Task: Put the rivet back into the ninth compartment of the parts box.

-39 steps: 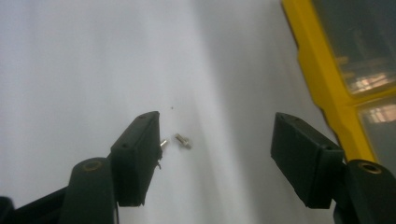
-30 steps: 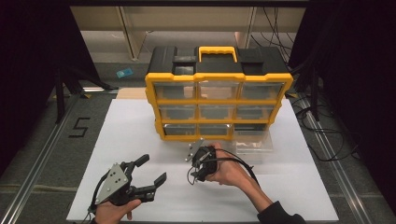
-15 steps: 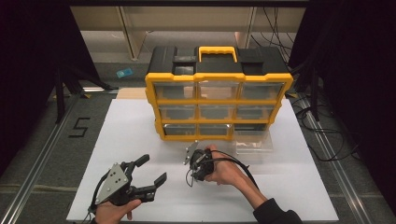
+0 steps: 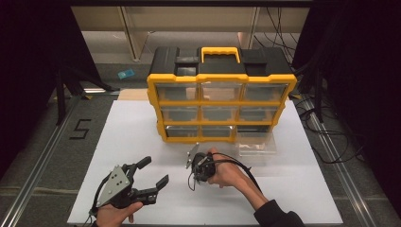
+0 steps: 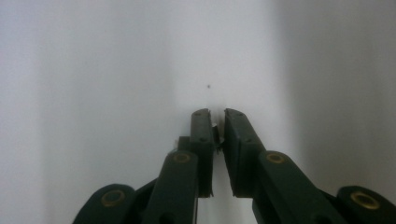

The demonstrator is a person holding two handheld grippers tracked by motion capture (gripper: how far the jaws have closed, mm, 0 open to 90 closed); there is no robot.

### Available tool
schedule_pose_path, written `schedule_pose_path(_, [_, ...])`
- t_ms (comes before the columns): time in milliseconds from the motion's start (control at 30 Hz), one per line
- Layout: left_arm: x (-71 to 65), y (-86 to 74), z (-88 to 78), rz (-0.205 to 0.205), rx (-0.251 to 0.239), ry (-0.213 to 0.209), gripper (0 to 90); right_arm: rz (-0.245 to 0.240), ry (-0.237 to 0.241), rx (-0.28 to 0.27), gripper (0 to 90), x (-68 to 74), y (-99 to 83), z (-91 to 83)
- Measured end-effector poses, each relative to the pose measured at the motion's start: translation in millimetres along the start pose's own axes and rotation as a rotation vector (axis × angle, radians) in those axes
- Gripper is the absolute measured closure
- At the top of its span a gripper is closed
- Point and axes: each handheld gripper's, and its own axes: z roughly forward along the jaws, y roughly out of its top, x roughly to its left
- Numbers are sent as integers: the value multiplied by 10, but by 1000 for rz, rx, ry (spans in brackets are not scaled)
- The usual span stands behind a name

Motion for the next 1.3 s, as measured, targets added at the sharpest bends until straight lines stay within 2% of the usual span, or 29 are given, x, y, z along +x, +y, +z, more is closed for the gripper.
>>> schedule_pose_path(100, [2,3,-3,-1,-2,0,188,-7,-3,-1,831,1,2,-3])
schedule_pose_path(133, [2,4,-3,-1,-2,0,188,4,-10,5,831,11,5,-8])
schedule_pose_path(167, [1,3,-3,-1,-2,0,188,-10,-12,5,831,1,3,-16])
schedule_pose_path(233, [0,3,-2,-1,-2,-1,188,-2,-21,-11,832,-6,-1,-56])
schedule_pose_path(300, [-1,3,-1,-1,-1,-1,188,21,-22,-47,832,4,6,-136])
schedule_pose_path(333, [-1,3,-1,-1,-2,0,188,24,-41,-47,832,-5,5,-194])
schedule_pose_path(367, [0,3,-1,-1,-2,-1,188,24,-37,-75,832,-8,8,-250])
schedule_pose_path(467, [0,4,-1,-1,-2,-1,188,31,-59,-113,832,-25,-3,-425])
schedule_pose_path(500, [-1,4,-1,-1,-3,-1,188,31,-59,-113,832,-25,-3,-425])
schedule_pose_path(533, [-3,3,-1,-2,-3,-1,188,38,-75,-140,832,-34,-21,-519])
schedule_pose_path(600, [-4,3,-1,-2,-3,0,188,43,-84,-148,832,-41,-35,-557])
schedule_pose_path(633, [-5,2,0,-3,-2,0,187,48,-88,-170,832,-62,-66,-612])
schedule_pose_path(767, [-5,4,-2,-2,1,2,188,57,-102,-176,832,-85,-111,-671])
schedule_pose_path(1033, [-3,3,-1,-2,-3,0,188,73,-137,-223,831,-125,-197,-855])
schedule_pose_path(1300, [-5,3,-2,-3,1,2,187,115,-182,-269,832,-137,-356,-1121])
